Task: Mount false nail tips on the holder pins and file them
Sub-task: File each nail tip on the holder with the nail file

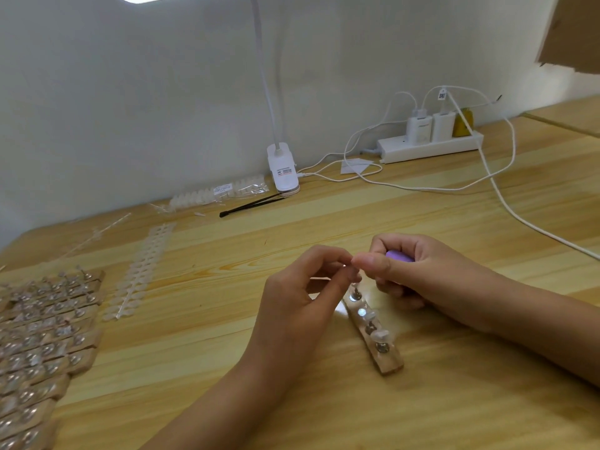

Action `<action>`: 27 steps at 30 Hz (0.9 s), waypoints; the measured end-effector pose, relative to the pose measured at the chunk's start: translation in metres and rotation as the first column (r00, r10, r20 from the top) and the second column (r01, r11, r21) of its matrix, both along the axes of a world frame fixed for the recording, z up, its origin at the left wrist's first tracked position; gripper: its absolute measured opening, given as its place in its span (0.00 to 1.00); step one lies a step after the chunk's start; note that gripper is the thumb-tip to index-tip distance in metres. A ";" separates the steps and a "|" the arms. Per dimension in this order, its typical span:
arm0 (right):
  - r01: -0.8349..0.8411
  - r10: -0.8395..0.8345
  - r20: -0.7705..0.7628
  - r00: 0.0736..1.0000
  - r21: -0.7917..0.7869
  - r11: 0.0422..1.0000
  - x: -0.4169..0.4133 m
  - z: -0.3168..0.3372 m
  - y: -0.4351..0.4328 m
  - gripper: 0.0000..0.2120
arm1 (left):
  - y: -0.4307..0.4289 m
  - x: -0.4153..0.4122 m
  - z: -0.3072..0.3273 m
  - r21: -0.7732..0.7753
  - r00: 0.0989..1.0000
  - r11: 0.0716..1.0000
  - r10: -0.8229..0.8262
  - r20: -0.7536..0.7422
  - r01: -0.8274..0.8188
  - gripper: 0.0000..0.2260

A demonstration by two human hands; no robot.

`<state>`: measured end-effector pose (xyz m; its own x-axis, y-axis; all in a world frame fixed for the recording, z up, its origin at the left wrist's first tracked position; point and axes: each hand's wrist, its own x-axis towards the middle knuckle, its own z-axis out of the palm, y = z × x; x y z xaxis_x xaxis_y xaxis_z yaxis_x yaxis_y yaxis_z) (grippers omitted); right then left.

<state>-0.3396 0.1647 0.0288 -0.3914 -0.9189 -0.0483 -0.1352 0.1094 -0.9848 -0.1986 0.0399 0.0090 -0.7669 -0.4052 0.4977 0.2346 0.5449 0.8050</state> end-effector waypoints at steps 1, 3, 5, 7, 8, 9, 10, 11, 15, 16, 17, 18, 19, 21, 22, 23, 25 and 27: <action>0.026 -0.025 0.046 0.999 -0.019 0.999 0.000 0.000 -0.002 0.18 | -0.001 -0.001 0.001 0.073 1.000 0.997 0.008 0.006 -0.009 0.03; 0.052 -0.040 0.211 0.977 -0.048 0.997 -0.002 0.001 -0.005 0.18 | -0.003 -0.002 0.002 0.143 0.998 0.988 0.055 0.008 -0.056 0.02; 0.067 -0.043 0.305 0.951 -0.070 0.995 -0.005 0.003 -0.005 0.12 | -0.005 -0.002 0.002 0.150 0.997 0.985 0.081 -0.003 -0.080 0.02; 0.068 -0.043 0.337 0.941 -0.065 0.996 -0.009 0.003 -0.004 0.12 | -0.005 -0.001 0.002 0.164 0.998 0.985 0.064 -0.025 -0.059 0.02; 0.066 -0.041 0.352 0.935 -0.059 0.996 -0.011 0.002 -0.002 0.13 | -0.005 -0.001 0.002 0.170 0.998 0.985 0.049 -0.038 -0.042 0.02; 0.067 -0.043 0.368 0.929 -0.054 0.996 -0.013 0.001 -0.001 0.15 | -0.005 -0.001 0.002 0.169 0.998 0.985 0.036 -0.051 -0.027 0.02; 0.062 -0.035 0.386 0.922 -0.056 0.997 -0.014 0.001 0.000 0.16 | -0.005 0.000 0.002 0.158 0.998 0.987 0.028 -0.064 -0.018 0.02; 0.052 -0.024 0.403 0.915 -0.057 0.997 -0.015 0.002 0.001 0.18 | -0.005 0.000 0.002 0.142 0.997 0.990 0.025 -0.075 -0.014 0.03; -0.073 0.097 0.410 0.907 -0.072 0.995 -0.014 0.008 0.007 0.18 | -0.004 0.000 0.002 0.126 0.996 0.992 -0.002 -0.088 0.013 0.03; -0.089 0.111 0.389 0.915 -0.073 0.993 -0.012 0.008 0.007 0.17 | -0.004 0.000 0.002 0.132 0.997 0.991 -0.007 -0.083 0.018 0.04; -0.086 0.103 0.360 0.927 -0.062 0.994 -0.011 0.007 0.006 0.16 | -0.004 0.000 0.002 0.140 0.997 0.990 -0.009 -0.075 0.020 0.03; -0.072 0.083 0.319 0.944 -0.044 0.996 -0.009 0.005 0.005 0.16 | -0.004 -0.001 0.001 0.149 0.998 0.989 -0.011 -0.067 0.021 0.03; -0.056 0.062 0.264 0.962 -0.031 0.998 -0.007 0.004 0.004 0.18 | -0.004 -0.001 0.001 0.156 0.998 0.988 -0.011 -0.062 0.020 0.03; -0.041 0.052 0.125 0.991 -0.091 0.995 -0.002 0.002 0.003 0.17 | -0.004 0.000 0.000 0.155 0.998 0.988 -0.014 -0.057 0.022 0.04; -0.039 0.046 0.051 0.998 -0.137 0.990 -0.001 0.001 0.004 0.19 | -0.004 0.000 0.001 0.143 0.998 0.989 -0.017 -0.058 0.025 0.05; -0.033 0.033 -0.004 0.999 -0.179 0.983 0.000 0.001 0.005 0.22 | -0.004 0.000 0.001 0.129 0.998 0.991 -0.021 -0.058 0.028 0.05; 0.005 -0.008 -0.008 1.000 -0.250 0.968 -0.001 0.002 0.006 0.23 | -0.004 0.001 0.001 0.119 0.998 0.992 -0.023 -0.053 0.029 0.05; 0.030 -0.019 0.041 0.999 -0.286 0.958 -0.004 0.002 0.005 0.17 | -0.004 0.000 0.000 0.121 0.999 0.992 -0.021 -0.044 0.026 0.05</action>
